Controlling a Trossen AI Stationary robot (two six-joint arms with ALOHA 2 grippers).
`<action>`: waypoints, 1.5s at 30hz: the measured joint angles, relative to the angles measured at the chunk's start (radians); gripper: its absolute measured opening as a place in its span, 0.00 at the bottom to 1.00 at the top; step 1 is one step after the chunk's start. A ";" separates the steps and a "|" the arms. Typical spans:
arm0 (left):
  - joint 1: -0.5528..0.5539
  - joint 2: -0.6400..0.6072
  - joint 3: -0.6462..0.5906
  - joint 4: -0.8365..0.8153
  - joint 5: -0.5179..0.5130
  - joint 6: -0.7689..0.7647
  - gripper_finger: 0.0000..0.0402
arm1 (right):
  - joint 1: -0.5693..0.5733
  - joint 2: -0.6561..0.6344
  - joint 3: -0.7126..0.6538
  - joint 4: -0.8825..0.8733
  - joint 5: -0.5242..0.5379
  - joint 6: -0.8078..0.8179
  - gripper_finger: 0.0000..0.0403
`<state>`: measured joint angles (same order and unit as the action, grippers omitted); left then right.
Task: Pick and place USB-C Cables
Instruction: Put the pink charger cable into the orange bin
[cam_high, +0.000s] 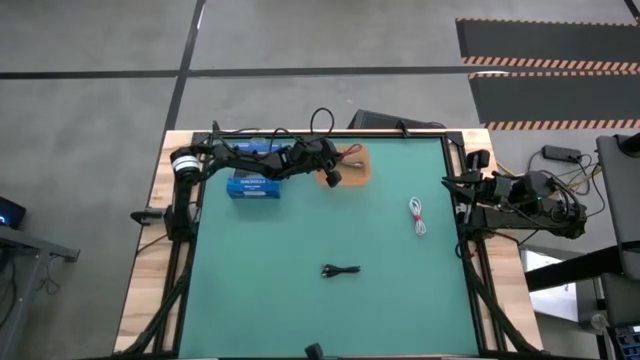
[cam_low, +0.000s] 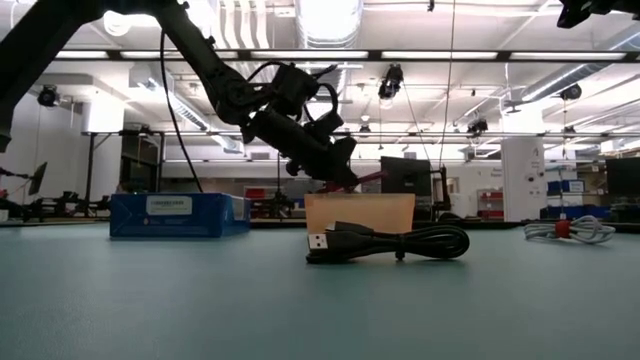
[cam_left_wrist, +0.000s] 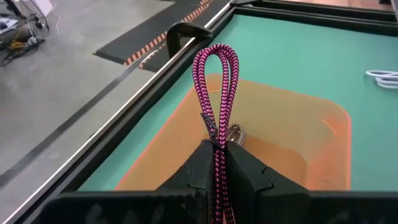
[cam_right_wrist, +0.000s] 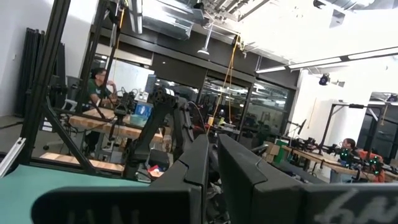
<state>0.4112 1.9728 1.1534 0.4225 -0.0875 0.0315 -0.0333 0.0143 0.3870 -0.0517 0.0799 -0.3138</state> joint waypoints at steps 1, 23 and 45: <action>0.001 0.000 0.000 -0.002 0.000 -0.006 0.03 | 0.000 0.000 0.000 0.000 0.000 0.000 0.07; 0.012 0.000 0.006 -0.042 0.000 -0.124 0.03 | 0.000 0.000 0.000 0.000 0.000 0.000 0.07; 0.012 0.000 0.006 -0.064 0.016 -0.025 0.03 | 0.000 0.000 0.000 0.000 0.000 0.000 0.07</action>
<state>0.4236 1.9728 1.1591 0.3582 -0.0720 0.0069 -0.0334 0.0143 0.3870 -0.0515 0.0799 -0.3138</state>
